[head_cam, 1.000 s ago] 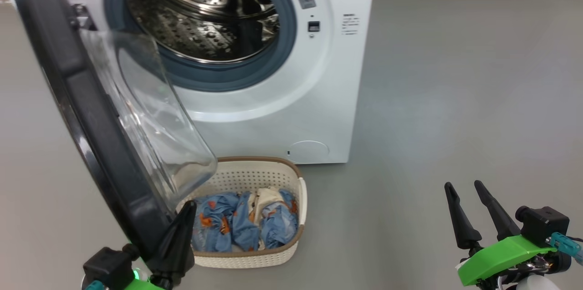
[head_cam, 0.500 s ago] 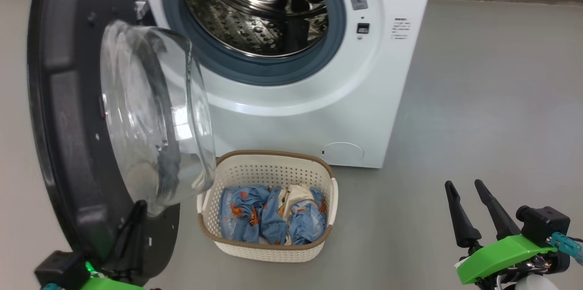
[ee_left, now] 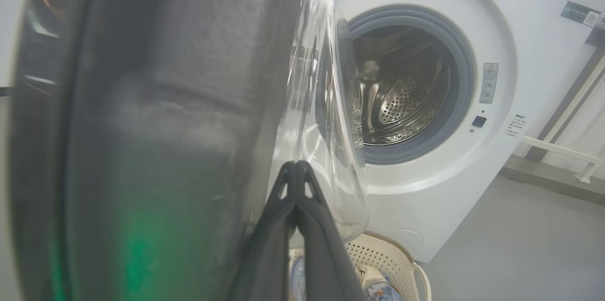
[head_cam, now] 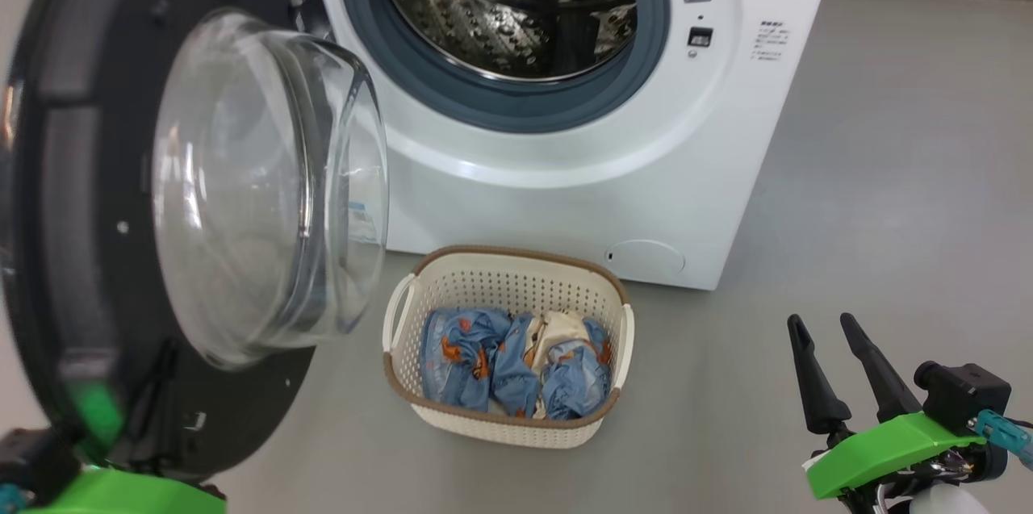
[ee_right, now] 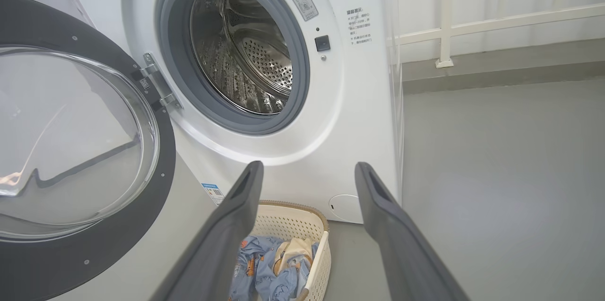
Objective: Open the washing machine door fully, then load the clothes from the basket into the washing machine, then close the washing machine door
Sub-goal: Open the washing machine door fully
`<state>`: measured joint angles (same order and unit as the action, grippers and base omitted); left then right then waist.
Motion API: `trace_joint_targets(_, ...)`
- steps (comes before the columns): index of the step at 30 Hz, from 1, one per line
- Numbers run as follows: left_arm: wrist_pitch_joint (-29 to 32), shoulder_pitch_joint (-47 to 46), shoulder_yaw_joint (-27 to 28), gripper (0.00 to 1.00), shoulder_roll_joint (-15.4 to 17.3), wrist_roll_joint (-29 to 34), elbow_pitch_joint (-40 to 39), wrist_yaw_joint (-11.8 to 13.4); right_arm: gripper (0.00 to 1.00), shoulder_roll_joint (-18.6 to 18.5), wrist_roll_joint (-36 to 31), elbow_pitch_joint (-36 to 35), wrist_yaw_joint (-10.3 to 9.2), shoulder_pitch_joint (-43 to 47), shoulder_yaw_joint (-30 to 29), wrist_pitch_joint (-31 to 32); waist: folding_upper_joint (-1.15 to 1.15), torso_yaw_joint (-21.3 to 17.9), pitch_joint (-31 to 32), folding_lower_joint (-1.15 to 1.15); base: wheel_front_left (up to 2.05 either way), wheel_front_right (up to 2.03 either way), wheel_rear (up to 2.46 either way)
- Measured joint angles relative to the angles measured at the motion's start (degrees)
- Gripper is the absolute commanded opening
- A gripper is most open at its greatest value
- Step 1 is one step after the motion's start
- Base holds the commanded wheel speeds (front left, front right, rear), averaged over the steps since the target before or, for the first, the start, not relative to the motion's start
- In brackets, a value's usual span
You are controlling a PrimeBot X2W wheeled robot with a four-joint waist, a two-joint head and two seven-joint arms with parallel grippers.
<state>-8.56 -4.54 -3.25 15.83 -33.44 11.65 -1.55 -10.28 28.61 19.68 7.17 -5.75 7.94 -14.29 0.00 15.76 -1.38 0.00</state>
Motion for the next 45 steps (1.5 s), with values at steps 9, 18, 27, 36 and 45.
trace_joint_targets(9,-0.54,-5.26,2.02,0.0,2.22,-0.8,5.99,-1.2,1.0,0.82,-0.99,-0.3,0.0,-2.71,-0.43,0.0,0.0,1.68,-3.44,0.0,0.0,0.0,0.0)
trace_joint_targets(18,-0.99,-9.71,3.87,0.0,4.2,-3.0,12.68,-2.12,1.0,1.1,-2.05,-0.18,0.0,-4.7,-0.7,0.0,0.0,4.29,-7.1,0.01,0.0,0.0,0.0)
trace_joint_targets(27,-0.19,-18.35,5.12,0.0,7.03,-4.24,22.14,-3.47,1.0,1.11,-3.43,0.52,0.0,-7.73,-0.7,0.0,0.0,6.92,-10.83,0.01,0.0,0.0,0.0)
trace_joint_targets(36,-0.81,-26.61,4.77,0.0,9.07,-4.32,33.3,-4.48,1.0,0.86,-4.0,0.93,0.0,-10.39,-0.6,0.0,0.0,8.6,-14.16,0.01,0.0,0.0,0.0)
trace_joint_targets(45,-2.38,-33.99,3.35,0.0,11.47,-4.34,41.99,-5.66,1.0,0.35,-5.01,1.42,0.0,-12.4,-0.48,0.0,0.0,8.9,-17.49,0.01,0.0,0.0,0.0)
